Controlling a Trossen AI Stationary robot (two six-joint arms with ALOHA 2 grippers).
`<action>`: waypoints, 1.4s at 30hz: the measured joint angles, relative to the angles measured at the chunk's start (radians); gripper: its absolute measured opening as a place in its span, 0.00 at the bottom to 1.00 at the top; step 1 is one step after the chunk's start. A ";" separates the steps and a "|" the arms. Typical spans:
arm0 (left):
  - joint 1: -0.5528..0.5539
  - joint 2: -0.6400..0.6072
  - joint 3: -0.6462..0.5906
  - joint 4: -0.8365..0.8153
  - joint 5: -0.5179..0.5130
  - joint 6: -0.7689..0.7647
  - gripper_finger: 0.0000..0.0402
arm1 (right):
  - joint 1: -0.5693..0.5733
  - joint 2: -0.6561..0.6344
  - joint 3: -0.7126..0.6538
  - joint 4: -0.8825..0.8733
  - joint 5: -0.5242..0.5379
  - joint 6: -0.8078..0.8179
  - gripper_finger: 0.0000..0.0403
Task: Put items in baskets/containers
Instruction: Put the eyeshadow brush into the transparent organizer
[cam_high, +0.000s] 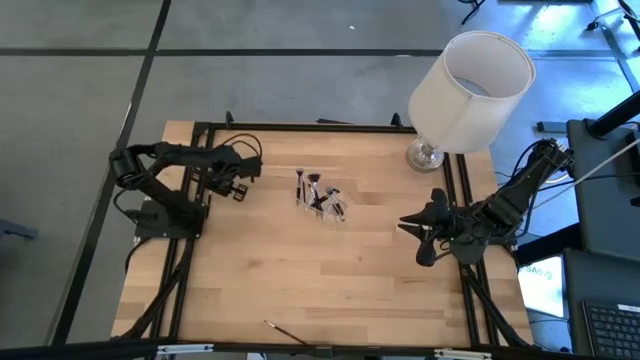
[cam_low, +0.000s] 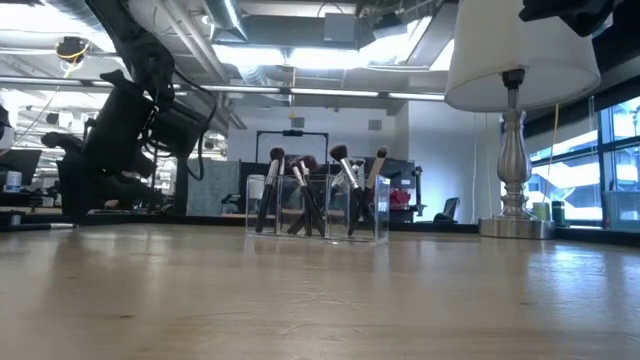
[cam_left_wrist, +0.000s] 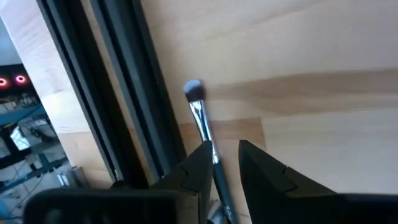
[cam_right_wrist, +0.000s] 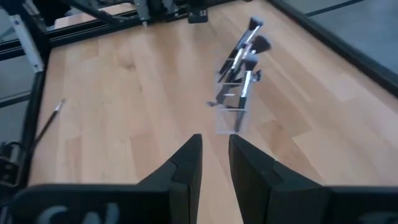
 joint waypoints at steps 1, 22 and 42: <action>0.013 0.000 0.000 0.003 -0.002 0.005 0.19 | 0.000 0.000 0.000 -0.004 0.010 0.000 0.20; 0.239 -0.007 -0.050 0.068 0.144 0.207 0.37 | -0.035 0.005 -0.025 -0.001 0.093 0.028 0.20; 0.353 -0.011 -0.082 0.126 0.187 0.172 0.25 | -0.032 0.010 -0.025 -0.005 -0.061 0.035 0.20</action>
